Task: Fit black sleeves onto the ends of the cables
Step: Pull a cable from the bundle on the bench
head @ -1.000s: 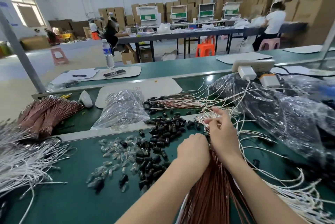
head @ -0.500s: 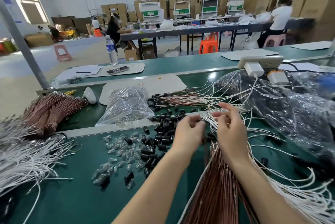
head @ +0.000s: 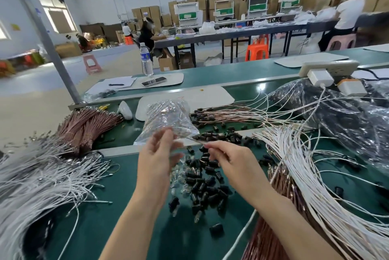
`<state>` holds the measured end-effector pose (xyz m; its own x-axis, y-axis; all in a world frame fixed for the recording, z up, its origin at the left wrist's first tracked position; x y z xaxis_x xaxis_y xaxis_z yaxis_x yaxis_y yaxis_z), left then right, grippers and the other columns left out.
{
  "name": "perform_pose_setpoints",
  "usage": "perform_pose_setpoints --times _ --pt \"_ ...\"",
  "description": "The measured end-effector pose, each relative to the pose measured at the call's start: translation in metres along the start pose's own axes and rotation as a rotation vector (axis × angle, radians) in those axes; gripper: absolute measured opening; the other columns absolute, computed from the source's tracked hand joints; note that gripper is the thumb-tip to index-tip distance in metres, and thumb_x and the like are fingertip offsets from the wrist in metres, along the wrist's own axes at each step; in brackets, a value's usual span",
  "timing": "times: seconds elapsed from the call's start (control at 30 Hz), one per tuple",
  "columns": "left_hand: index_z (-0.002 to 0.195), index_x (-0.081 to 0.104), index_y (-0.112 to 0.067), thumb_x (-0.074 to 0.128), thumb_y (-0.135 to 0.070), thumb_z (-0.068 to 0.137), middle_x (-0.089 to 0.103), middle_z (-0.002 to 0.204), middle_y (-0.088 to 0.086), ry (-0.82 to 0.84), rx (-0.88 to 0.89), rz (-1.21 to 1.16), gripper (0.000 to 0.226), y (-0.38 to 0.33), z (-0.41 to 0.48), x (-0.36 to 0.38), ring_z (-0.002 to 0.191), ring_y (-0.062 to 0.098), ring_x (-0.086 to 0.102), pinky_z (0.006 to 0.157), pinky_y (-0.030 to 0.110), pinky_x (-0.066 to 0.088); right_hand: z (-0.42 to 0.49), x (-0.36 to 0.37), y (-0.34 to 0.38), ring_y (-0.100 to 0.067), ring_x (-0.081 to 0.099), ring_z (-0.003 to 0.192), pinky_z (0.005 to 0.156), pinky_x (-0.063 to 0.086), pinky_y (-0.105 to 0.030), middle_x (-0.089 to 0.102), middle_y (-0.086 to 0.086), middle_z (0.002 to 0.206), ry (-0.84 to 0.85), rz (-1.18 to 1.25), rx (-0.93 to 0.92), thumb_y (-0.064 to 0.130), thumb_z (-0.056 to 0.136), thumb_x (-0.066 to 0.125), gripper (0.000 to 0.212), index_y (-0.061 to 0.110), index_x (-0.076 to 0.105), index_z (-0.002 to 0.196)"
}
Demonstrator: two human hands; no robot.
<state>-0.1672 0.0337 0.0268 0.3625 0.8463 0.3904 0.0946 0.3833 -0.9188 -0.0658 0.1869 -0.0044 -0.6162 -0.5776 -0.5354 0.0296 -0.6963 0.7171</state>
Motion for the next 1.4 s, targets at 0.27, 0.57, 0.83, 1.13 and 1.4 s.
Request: perform_pose_setpoints --times 0.27,0.57,0.83,1.13,1.4 --pt "0.101 0.07 -0.012 0.064 -0.025 0.089 0.074 0.093 0.008 -0.231 0.141 -0.088 0.019 0.016 -0.009 -0.068 0.079 0.017 0.074 0.067 0.024 0.06 0.014 0.004 -0.037 -0.015 0.051 0.11 0.098 0.044 -0.029 0.053 0.004 0.12 0.035 -0.486 0.066 0.034 0.106 0.046 0.038 0.027 0.055 0.142" --pt "0.104 0.069 -0.009 0.066 -0.034 0.089 0.076 0.093 0.007 -0.198 0.162 0.05 0.029 0.031 -0.015 -0.057 0.077 0.02 0.074 0.063 0.024 0.059 0.017 0.015 -0.043 -0.015 0.049 0.112 0.094 0.043 -0.031 0.057 0.011 0.123 0.097 -0.606 0.036 0.03 0.104 0.052 0.017 0.028 0.06 0.119" --pt "0.105 0.068 -0.007 0.066 -0.03 0.09 0.075 0.091 0.007 -0.187 0.135 0.04 0.028 0.038 -0.014 -0.056 0.076 0.022 0.073 0.062 0.025 0.06 0.02 0.01 -0.043 -0.016 0.048 0.113 0.098 0.043 -0.032 0.052 0.003 0.123 0.15 -0.643 0.049 0.033 0.107 0.044 0.035 0.027 0.051 0.141" --pt "0.095 0.073 -0.015 0.066 -0.028 0.092 0.075 0.092 0.009 -0.163 0.126 -0.003 0.015 0.039 -0.015 -0.053 0.074 0.02 0.073 0.06 0.023 0.058 -0.005 0.001 -0.034 -0.003 0.06 0.089 0.077 0.048 -0.014 0.053 0.014 0.111 -0.015 -0.308 0.086 0.023 0.104 0.054 0.02 0.027 0.062 0.122" --pt "0.095 0.072 -0.016 0.066 -0.031 0.089 0.076 0.093 0.009 -0.148 0.117 -0.018 0.017 0.04 -0.016 -0.049 0.074 0.02 0.073 0.06 0.024 0.059 -0.023 0.002 -0.023 -0.013 0.059 0.078 0.074 0.048 -0.015 0.055 0.017 0.112 -0.099 0.011 0.119 0.018 0.103 0.057 0.031 0.029 0.064 0.131"
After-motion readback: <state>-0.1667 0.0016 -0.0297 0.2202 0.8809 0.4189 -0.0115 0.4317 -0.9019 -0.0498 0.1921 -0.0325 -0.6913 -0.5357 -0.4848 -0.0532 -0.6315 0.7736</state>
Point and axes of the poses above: each hand's wrist, its own z-axis towards the middle knuckle, its own x-axis out of the palm, y = z × x, the point moved 2 cm from there along z, towards the middle knuckle
